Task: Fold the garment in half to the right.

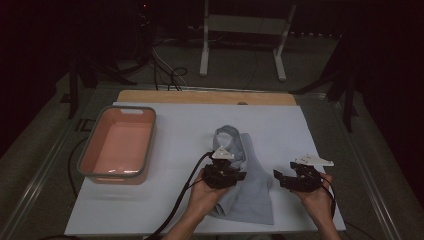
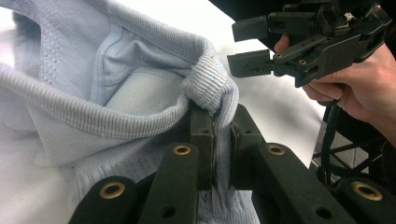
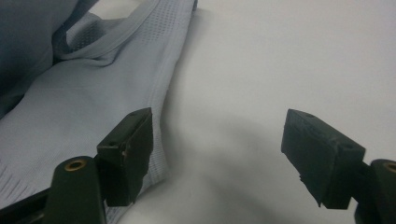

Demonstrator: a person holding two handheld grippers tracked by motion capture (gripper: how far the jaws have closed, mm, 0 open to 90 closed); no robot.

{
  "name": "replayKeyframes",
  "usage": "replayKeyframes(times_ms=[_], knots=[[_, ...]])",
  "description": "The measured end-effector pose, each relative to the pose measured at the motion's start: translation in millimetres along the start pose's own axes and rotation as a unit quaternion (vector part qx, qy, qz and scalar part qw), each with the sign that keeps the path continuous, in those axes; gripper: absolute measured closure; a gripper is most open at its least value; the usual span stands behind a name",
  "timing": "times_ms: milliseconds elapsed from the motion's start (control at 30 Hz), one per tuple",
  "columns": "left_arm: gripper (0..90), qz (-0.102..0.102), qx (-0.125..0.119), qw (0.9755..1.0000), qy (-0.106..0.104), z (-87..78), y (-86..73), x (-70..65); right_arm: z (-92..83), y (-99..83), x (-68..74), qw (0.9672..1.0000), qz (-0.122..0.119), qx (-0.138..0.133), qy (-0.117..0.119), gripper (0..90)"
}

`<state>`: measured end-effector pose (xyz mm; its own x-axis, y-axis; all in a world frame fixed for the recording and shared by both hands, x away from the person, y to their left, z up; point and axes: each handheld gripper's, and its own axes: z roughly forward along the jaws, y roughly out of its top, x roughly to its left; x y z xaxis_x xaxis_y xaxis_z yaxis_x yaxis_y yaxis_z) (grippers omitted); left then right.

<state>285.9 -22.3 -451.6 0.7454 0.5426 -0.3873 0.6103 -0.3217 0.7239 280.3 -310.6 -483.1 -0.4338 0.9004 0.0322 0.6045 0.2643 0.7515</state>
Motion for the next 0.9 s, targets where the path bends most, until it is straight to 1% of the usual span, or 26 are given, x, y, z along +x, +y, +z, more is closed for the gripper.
replayKeyframes(times_ms=[233, 333, 367, 400, 467, 533, 600, 633, 700, 767, 867, 900], knots=[[83.6, 0.004, 0.01, 0.9999, -0.007, 10.0, -0.4, -3.7, 0.2, 0.2, 0.6, 1.0, 0.0, -0.001, 0.002, 25.1], [82.6, 0.006, 0.015, 0.9998, -0.013, 14.6, -1.1, -5.0, 0.3, 0.4, 0.5, 1.0, -0.001, -0.002, 0.002, 25.1], [81.4, 0.008, 0.017, 0.9996, -0.019, 15.7, -1.3, -4.9, 0.3, 0.5, 0.6, 1.0, 0.0, -0.002, 0.002, 25.1], [78.2, 0.009, 0.016, 0.9994, -0.029, 16.4, -1.5, -4.6, 0.4, 0.6, 0.9, 1.0, -0.001, -0.002, 0.002, 25.1], [65.1, 0.01, 0.009, 0.9993, -0.034, 15.6, -1.3, -4.3, 0.3, 0.9, 1.5, 1.0, -0.002, -0.001, 0.002, 25.1], [54.5, 0.011, -0.001, 0.9994, -0.033, 12.1, -0.3, -2.9, 0.5, 1.3, 2.1, 1.0, -0.002, -0.003, 0.004, 25.1], [44.0, 0.009, -0.011, 0.9996, -0.024, 7.6, 0.9, -0.7, 0.9, 2.0, 3.2, 1.0, 0.0, -0.004, 0.004, 25.1], [40.3, 0.01, -0.016, 0.9997, -0.018, 5.0, 1.4, 0.6, 1.0, 2.4, 3.9, 1.0, -0.002, -0.004, 0.005, 25.2], [35.2, 0.009, -0.026, 0.9996, -0.009, -0.3, 1.9, 3.0, 1.3, 3.2, 5.6, 1.0, -0.002, -0.005, 0.007, 25.1], [32.1, 0.011, -0.031, 0.9994, 0.003, -5.3, 1.9, 5.6, 1.6, 4.4, 7.3, 0.9999, -0.005, -0.006, 0.011, 25.1], [27.7, 0.008, -0.034, 0.9992, 0.02, -12.1, 0.8, 11.3, 2.5, 6.6, 11.1, 0.9998, -0.006, -0.009, 0.016, 25.3], [26.3, 0.007, -0.035, 0.999, 0.026, -14.1, 0.2, 13.5, 2.9, 7.5, 12.5, 0.9997, -0.006, -0.01, 0.022, 25.4]])
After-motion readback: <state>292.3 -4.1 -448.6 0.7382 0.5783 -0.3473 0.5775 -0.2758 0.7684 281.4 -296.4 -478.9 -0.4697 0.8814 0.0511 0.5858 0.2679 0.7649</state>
